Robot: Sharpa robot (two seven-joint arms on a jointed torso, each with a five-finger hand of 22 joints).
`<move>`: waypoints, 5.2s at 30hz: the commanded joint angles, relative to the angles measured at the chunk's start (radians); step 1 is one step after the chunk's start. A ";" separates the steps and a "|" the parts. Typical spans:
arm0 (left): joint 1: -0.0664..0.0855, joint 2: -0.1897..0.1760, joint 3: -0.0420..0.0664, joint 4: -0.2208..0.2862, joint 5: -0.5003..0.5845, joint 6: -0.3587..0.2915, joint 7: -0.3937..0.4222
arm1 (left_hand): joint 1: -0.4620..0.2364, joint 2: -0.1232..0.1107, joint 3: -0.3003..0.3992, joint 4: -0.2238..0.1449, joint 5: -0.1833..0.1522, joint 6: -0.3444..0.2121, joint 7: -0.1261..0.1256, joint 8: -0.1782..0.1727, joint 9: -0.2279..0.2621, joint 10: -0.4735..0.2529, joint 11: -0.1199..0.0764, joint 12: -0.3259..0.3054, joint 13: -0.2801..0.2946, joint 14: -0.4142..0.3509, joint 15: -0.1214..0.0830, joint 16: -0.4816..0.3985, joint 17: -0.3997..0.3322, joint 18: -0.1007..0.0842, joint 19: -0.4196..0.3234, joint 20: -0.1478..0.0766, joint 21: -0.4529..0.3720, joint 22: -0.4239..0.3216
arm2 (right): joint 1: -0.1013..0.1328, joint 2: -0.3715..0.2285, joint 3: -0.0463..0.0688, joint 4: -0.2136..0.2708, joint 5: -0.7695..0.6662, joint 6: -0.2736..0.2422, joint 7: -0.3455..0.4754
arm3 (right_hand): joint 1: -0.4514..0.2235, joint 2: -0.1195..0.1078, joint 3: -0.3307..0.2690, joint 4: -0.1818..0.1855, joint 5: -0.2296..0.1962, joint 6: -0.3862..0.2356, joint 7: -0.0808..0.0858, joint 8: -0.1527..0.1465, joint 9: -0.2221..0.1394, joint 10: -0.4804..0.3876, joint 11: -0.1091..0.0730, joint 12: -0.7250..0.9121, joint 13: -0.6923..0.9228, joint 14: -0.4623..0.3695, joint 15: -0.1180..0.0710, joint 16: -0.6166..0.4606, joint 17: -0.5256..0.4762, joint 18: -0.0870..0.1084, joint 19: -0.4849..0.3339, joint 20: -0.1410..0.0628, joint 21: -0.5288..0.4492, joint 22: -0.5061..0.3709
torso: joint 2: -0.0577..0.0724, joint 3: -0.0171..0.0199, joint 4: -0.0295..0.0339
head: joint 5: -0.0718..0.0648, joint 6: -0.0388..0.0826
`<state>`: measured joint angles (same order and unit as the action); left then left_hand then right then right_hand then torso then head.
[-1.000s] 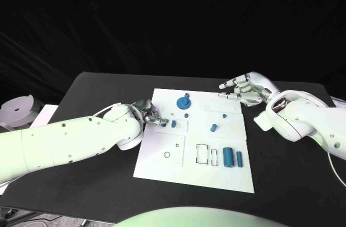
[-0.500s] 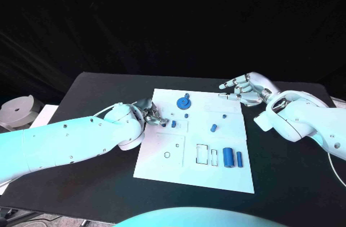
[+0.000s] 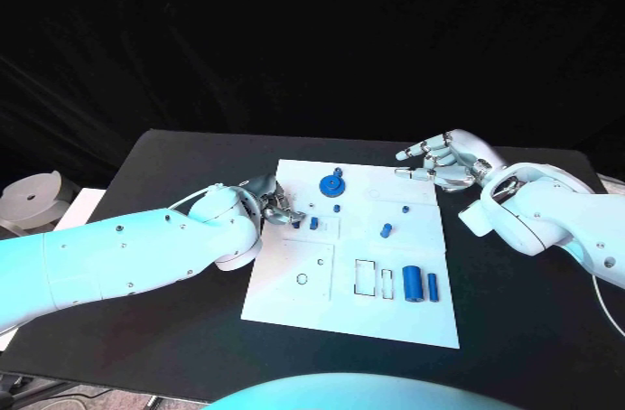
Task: Assemble the parts on the task board
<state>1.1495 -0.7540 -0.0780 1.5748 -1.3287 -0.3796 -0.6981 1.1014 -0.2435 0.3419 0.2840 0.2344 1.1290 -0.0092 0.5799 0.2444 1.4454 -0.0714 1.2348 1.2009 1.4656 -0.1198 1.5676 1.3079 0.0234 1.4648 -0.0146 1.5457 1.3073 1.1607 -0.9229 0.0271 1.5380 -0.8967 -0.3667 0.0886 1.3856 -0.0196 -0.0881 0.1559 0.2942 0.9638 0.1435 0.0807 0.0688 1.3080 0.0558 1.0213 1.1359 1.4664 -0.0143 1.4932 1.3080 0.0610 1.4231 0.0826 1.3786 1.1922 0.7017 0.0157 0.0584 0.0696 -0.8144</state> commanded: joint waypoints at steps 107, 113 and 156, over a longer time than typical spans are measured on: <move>0.000 -0.010 0.032 0.012 0.020 0.080 -0.022 | 0.059 0.037 0.046 0.007 0.005 0.003 0.001 0.016 -0.025 0.003 -0.004 0.007 -0.001 0.105 -0.009 0.003 0.263 -0.019 0.104 -0.007 0.005 0.258 | -0.001 0.005 0.000 -0.004 -0.005 0.009 0.012 | -0.007 0.002 -0.007 0.003 0.005 0.007 0.000 -0.003 0.000 -0.006 -0.002 0.000 -0.001 0.079 -0.009 -0.006 0.159 0.015 -0.005 -0.003 -0.005 0.000 | -0.001 0.0000 0.0002 | -0.001 0.008; 0.000 -0.018 0.044 0.014 0.036 0.093 -0.022 | 0.036 0.027 0.039 0.008 0.006 0.004 0.001 0.016 -0.026 0.003 -0.004 0.007 -0.001 0.105 -0.009 0.003 0.263 -0.020 0.104 -0.007 0.006 0.258 | -0.001 0.005 0.000 -0.005 -0.005 0.008 0.012 | -0.007 0.002 -0.007 0.003 0.005 0.007 0.000 -0.003 0.000 -0.006 -0.002 0.000 -0.001 0.079 -0.009 -0.006 0.159 0.015 -0.005 -0.003 -0.005 0.000 | 0.000 0.0007 0.0000 | 0.000 0.009; 0.201 0.222 0.064 -0.432 0.296 0.904 -0.036 | -0.012 0.114 -0.272 0.004 0.000 -0.139 0.046 0.102 0.073 -0.141 0.044 -0.075 -0.144 0.105 0.033 0.003 0.263 0.011 0.080 0.036 -0.154 0.218 | -0.001 0.023 0.000 -0.019 -0.003 0.009 0.006 | -0.009 0.004 -0.010 0.004 0.007 0.006 0.000 -0.003 0.000 -0.006 -0.002 0.001 -0.002 0.079 -0.009 -0.006 0.159 0.016 -0.005 -0.003 -0.006 -0.001 | 0.001 -0.0008 -0.0012 | 0.000 0.034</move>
<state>1.3482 -0.5422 -0.0129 1.1581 -1.0142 0.4450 -0.6992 1.1092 -0.1327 0.0909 0.2882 0.2383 0.9946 0.0486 0.6579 0.2957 1.2889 -0.0215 1.1352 1.0326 1.4665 -0.0797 1.5676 1.3076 0.0397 1.4651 0.0307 1.3787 1.3074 1.1604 -0.9021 0.0270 1.5188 -0.8954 -0.3663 0.0906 1.3856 -0.0196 -0.0936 0.1615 0.2941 0.9638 0.1435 0.0807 0.0688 1.3081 0.0558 1.0213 1.1353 1.4664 -0.0143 1.4932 1.3073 0.0610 1.4231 0.0826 1.3786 1.1923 0.7023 0.0158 0.0571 0.0679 -0.7802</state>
